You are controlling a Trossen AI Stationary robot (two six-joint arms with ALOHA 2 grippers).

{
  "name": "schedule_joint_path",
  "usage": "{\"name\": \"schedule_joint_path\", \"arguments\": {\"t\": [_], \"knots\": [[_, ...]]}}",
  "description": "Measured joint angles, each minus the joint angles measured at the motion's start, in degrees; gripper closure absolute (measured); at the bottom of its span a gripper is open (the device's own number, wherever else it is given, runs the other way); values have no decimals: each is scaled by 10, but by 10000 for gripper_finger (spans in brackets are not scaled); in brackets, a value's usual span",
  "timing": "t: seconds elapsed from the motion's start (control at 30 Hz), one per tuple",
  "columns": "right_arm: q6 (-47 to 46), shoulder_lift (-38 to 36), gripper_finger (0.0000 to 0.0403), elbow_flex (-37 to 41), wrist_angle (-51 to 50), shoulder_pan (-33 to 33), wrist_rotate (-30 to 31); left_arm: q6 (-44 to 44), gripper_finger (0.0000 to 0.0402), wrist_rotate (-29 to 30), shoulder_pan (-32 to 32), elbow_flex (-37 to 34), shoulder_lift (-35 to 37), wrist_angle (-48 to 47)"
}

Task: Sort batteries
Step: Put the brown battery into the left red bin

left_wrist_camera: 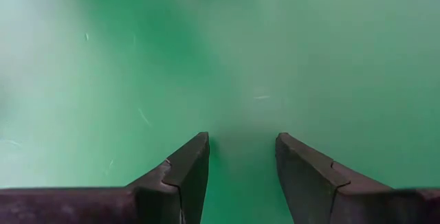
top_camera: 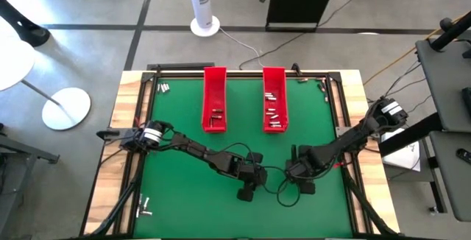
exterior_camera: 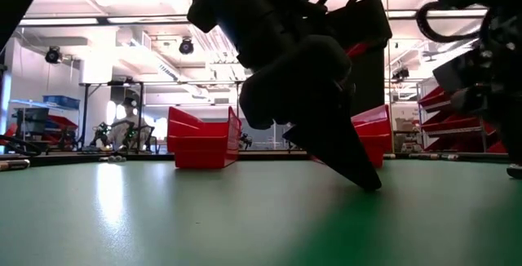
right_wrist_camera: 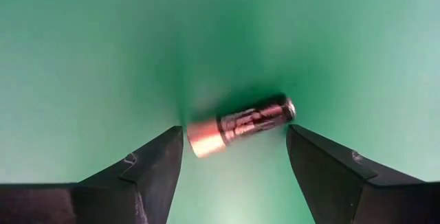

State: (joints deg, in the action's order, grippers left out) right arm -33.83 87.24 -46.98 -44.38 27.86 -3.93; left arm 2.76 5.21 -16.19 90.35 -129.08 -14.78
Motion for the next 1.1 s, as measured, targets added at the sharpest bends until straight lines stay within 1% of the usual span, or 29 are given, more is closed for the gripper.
{"name": "schedule_joint_path", "arguments": {"t": [0.2,0.47,0.63,0.83,0.97,1.1], "knots": [[19,-1,168,0,80,0,1,3,254,0,0,0,0,0],[1,-6,176,-5,71,5,-8,6,254,3,-4,0,4,2],[-33,2,178,-4,76,20,15,6,254,4,-3,0,4,4],[-71,25,193,-4,92,34,41,6,254,4,-3,-1,7,1],[-72,31,216,-5,96,37,65,4,254,4,-4,-1,28,-23],[-71,32,263,-5,109,37,64,-3,254,4,-7,-1,59,-62]]}}
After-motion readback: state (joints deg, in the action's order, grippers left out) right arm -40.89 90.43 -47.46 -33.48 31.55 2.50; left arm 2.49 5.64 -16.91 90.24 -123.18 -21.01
